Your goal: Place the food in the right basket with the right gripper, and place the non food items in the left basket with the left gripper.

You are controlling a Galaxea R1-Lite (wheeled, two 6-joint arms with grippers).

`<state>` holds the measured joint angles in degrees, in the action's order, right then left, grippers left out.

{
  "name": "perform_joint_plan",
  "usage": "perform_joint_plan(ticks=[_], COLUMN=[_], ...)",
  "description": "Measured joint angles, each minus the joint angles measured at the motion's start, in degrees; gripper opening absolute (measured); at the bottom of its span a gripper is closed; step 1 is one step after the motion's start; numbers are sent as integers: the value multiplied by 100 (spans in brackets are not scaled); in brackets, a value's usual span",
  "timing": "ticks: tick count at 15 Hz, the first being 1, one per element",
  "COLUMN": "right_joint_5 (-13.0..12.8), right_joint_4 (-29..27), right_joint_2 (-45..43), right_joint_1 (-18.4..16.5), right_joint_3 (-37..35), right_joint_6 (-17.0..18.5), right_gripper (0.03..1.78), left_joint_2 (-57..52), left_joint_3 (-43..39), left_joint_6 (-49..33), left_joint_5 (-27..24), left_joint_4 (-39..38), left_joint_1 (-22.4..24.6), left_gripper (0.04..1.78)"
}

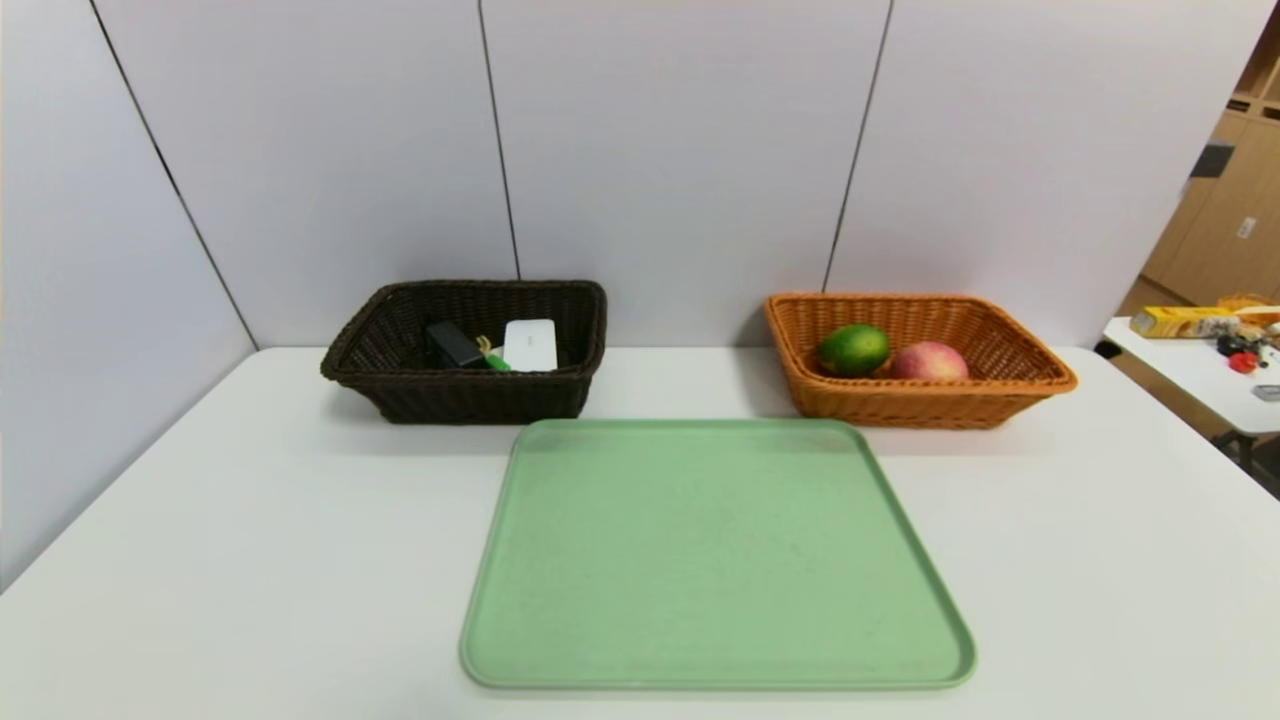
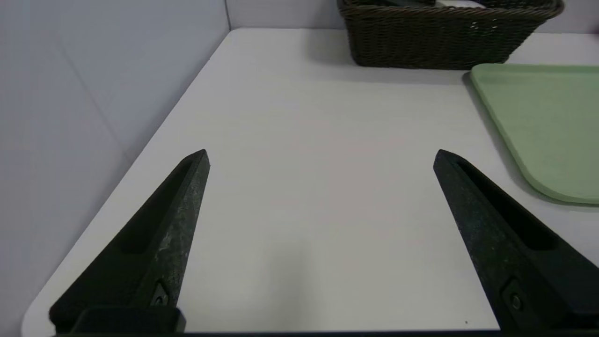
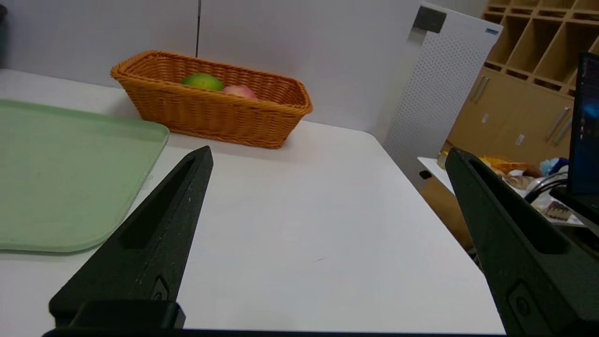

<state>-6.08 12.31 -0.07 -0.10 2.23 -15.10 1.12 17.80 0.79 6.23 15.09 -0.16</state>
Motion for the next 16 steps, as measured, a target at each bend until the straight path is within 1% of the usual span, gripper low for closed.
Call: perform_joint_plan(ticks=[1, 2, 3, 4, 5, 6, 7, 8, 10, 13, 16], right_joint_5=[60, 72, 101, 226, 446, 624, 701, 712, 688, 670, 650], right_joint_4=[212, 116, -149, -411, -651, -956, -1226, -1231, -1215, -1220, -1215], right_joint_2=[0, 0, 0, 0, 0, 0, 0, 0, 0, 0, 0], right_joint_1=[2, 0, 0, 0, 0, 0, 0, 0, 0, 0, 0], right_joint_3=[-108, -166, -194, -213, -216, -216, -216, -216, -216, -221, -223], right_joint_6=[22, 41, 124, 299, 535, 756, 916, 963, 1136, 1101, 1173], right_gripper=[171, 171, 171, 171, 171, 171, 171, 171, 171, 171, 171], left_joint_2=[-46, -74, -94, -101, -102, -105, -107, -112, -112, -112, -112], left_joint_3=[-394, -816, -1237, -1517, -1642, -1716, -1747, -1770, -1775, -1780, -1780], left_joint_6=[155, 293, 422, 511, 540, 507, 374, 132, -126, -141, -148], left_joint_5=[-146, -224, -301, -391, -474, -550, -628, -664, -645, -633, -628], left_joint_4=[-506, -1028, -1586, -2183, -2509, -2462, -2161, -1798, -1674, -1666, -1665], left_joint_1=[-2, -2, -2, -2, -2, -2, -2, -2, -2, -2, -2], left_gripper=[169, 169, 169, 169, 169, 169, 169, 169, 169, 169, 169])
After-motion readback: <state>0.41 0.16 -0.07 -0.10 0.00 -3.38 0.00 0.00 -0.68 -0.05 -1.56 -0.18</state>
